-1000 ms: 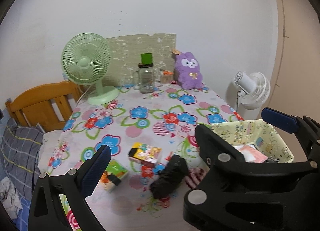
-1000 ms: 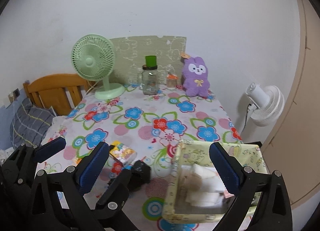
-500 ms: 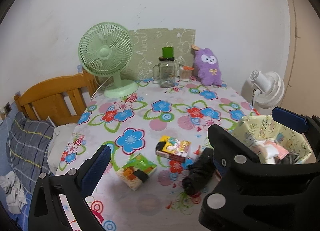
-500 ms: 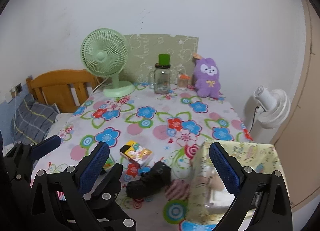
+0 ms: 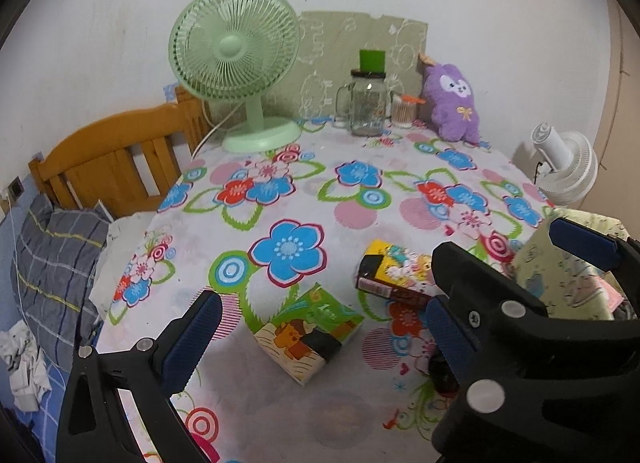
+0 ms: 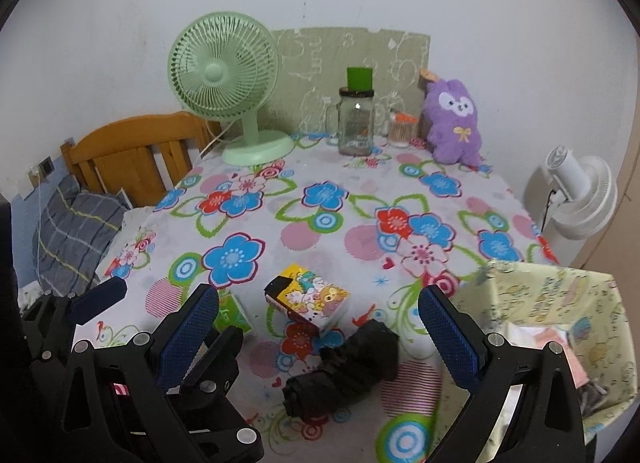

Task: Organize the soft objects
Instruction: 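Move the left tool to the green tissue pack while the right tool reaches the yellow bear bag, then close the left tool on the green tissue pack while the right tool grasps the yellow bag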

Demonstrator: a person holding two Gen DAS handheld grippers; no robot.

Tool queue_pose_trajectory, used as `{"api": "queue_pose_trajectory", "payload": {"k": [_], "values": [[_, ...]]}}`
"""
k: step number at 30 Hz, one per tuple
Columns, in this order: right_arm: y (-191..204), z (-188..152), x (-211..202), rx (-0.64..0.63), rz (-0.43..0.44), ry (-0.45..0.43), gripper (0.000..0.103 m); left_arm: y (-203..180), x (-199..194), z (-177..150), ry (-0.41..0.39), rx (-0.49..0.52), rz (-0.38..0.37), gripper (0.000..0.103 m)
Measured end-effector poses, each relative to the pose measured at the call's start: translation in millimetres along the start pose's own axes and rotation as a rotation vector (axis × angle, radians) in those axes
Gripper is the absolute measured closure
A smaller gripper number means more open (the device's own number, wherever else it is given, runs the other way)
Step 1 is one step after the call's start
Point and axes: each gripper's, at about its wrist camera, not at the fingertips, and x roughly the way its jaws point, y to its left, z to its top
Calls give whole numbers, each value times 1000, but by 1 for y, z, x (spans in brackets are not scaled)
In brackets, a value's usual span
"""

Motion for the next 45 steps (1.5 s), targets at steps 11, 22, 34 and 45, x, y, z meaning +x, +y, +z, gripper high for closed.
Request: {"api": "queue_pose_trajectory", "payload": {"k": [11,22,34,45], "values": [[2,-2,50,7,16,80,2,12,48,-1,90,-32,12,1],[1,-11,90,4,43,159,2,11,76,-13,165,-27,9,10],[1,-16,106,-4,39,198,2,13,86,-18,181,-39,4,19],[8,-15,118,-15,47,221,2,23,88,-14,179,-90,15,19]]}}
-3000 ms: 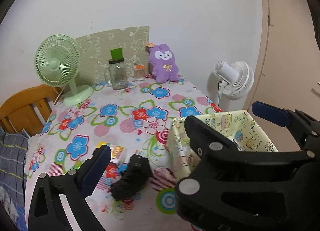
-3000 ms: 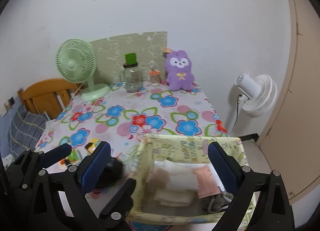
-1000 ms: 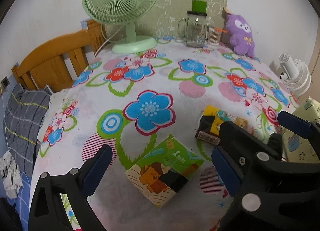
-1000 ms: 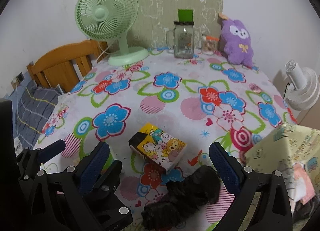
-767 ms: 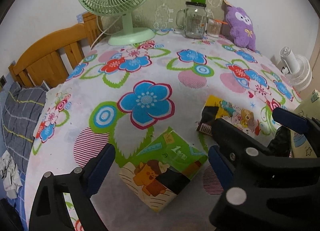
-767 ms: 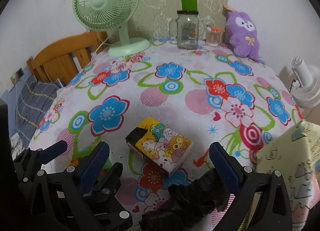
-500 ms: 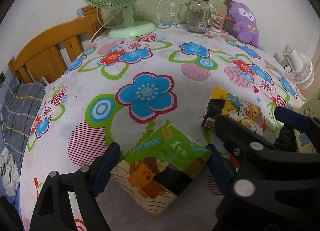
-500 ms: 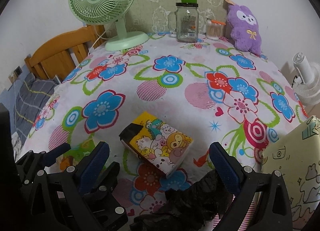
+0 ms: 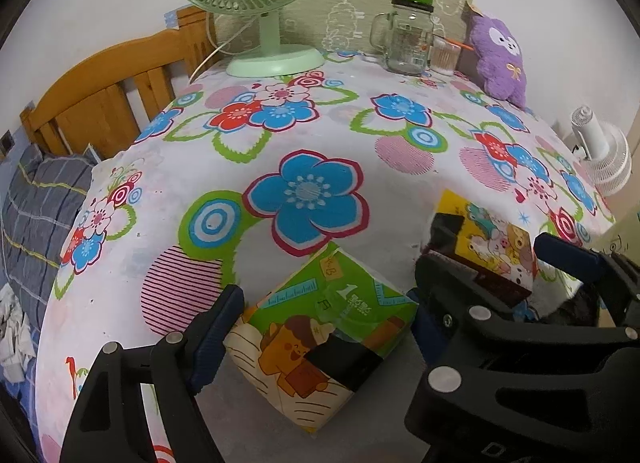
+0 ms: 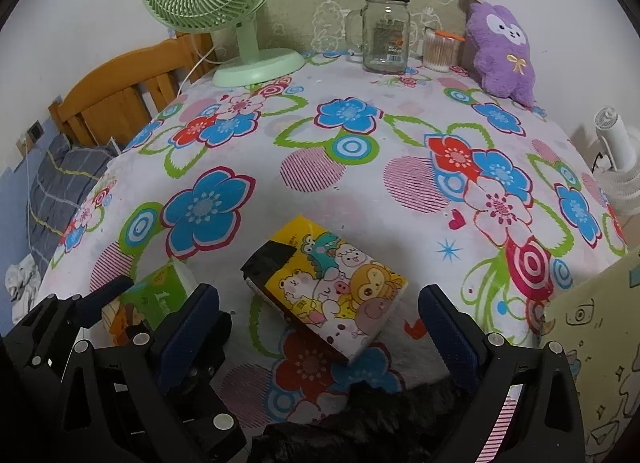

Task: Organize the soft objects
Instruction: 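Close the left tool on the green tissue pack while the right tool grasps the yellow bag, then carry the tissue pack in the left tool while the right tool carries the yellow bag to the basket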

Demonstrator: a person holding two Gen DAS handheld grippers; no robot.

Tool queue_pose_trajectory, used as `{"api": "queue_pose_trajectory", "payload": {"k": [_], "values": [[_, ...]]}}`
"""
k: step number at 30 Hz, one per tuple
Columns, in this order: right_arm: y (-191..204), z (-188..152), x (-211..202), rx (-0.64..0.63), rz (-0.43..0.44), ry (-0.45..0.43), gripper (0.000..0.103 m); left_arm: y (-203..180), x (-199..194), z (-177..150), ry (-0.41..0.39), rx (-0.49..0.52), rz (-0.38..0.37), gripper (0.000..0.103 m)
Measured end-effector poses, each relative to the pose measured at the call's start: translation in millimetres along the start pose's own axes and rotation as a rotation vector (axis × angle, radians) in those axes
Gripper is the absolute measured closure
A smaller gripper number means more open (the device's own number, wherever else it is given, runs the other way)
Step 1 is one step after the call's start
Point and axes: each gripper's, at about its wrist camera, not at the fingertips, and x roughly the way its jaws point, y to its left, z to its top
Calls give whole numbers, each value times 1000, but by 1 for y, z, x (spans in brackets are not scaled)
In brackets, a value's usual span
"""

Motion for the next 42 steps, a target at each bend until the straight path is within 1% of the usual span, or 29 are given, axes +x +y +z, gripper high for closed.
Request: {"api": "queue_pose_trajectory", "payload": {"k": [9,11,12,14,15,22,42], "values": [[3,6,12,13,19,17,2,2,4,4,1,-14,5,19],[4,6,14,11,10,19,2,2,5,4,0,-11,9,19],[4,7,15,9,9,20,3,1,5,4,1,-7,11,19],[5,7,16,6,12,23,11,0,6,4,1,3,11,19],[6,7,17,6,13,26,13,-1,6,3,0,6,12,19],[4,4,13,14,12,15,16,-5,3,3,-4,14,1,19],[-11,-3,-51,24,-23,-96,17,-30,-47,0,-98,32,-11,20]]}}
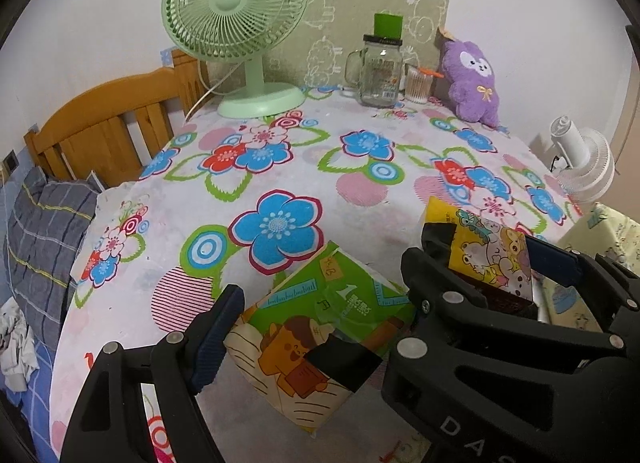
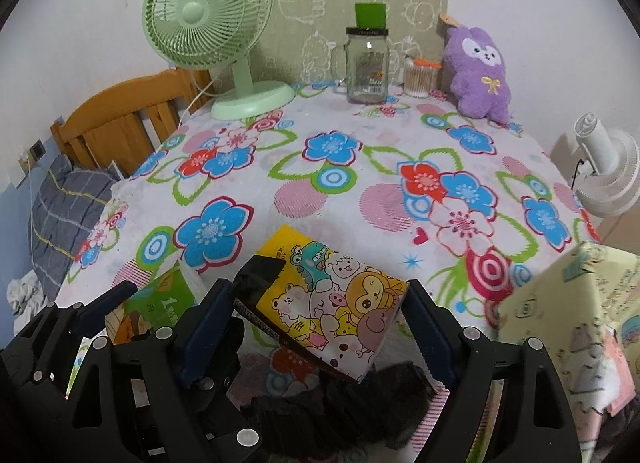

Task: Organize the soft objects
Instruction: 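Carry the tissue pack in the left tool while the right tool carries the yellow bag to the basket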

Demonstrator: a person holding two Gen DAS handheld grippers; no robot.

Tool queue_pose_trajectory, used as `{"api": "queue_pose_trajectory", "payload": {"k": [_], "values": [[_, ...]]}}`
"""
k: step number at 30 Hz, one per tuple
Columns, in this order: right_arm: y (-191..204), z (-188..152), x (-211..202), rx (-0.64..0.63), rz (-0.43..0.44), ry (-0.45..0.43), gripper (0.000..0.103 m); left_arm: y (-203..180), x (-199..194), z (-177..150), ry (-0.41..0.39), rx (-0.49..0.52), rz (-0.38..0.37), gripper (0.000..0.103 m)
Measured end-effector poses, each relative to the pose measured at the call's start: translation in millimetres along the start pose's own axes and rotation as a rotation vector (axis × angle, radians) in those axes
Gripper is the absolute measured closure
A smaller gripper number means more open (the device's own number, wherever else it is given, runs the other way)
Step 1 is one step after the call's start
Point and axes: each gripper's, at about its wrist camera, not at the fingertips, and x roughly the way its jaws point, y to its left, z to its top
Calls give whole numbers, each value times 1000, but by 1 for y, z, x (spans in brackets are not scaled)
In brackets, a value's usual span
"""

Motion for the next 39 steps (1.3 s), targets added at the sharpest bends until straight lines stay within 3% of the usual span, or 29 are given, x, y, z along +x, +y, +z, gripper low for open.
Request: {"api": "queue_pose_trajectory", "payload": {"k": [39], "values": [[-21,0,-134,4,-16,-200,17,-43,-118,5,-207,42,6,20]]}}
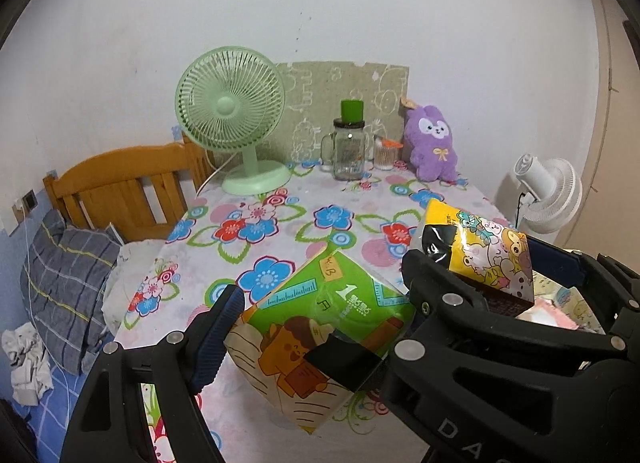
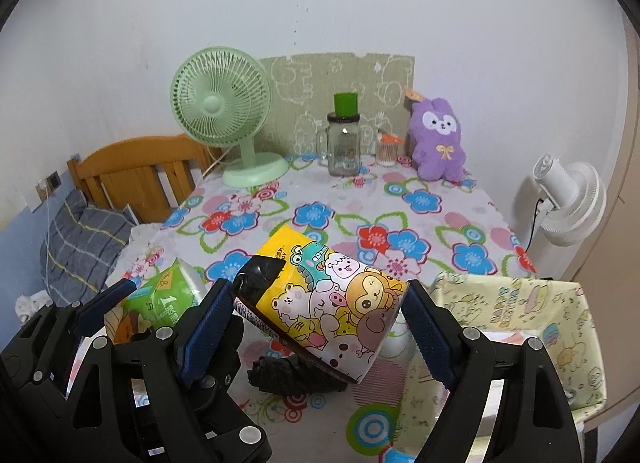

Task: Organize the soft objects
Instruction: 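Carry the tissue pack in the left tool while the right tool carries the yellow bag to the basket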

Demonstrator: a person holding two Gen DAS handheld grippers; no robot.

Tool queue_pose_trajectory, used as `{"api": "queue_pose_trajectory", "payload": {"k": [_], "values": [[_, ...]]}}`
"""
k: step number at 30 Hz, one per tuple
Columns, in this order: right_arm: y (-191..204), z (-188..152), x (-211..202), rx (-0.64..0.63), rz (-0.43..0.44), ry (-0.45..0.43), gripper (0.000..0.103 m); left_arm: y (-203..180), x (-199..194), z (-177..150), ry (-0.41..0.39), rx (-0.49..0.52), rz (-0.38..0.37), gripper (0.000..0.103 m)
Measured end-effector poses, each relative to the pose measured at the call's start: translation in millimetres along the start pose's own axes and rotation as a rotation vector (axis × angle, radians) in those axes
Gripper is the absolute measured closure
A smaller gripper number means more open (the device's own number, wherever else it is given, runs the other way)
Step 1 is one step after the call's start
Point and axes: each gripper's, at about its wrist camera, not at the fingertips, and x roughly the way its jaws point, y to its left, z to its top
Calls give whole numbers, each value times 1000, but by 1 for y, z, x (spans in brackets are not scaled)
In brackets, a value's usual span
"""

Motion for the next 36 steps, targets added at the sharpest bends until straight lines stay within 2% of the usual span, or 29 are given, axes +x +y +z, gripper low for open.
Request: {"api": "queue_pose_trajectory", "payload": {"k": [17,36], "values": [[-39,-2,-42,33,-56,-54,17,-47,-22,7,-50,32,-66,20],[-109,-11,-41,92,-142,-46,17,-116,-4,6,-26,100,-171,20]]}}
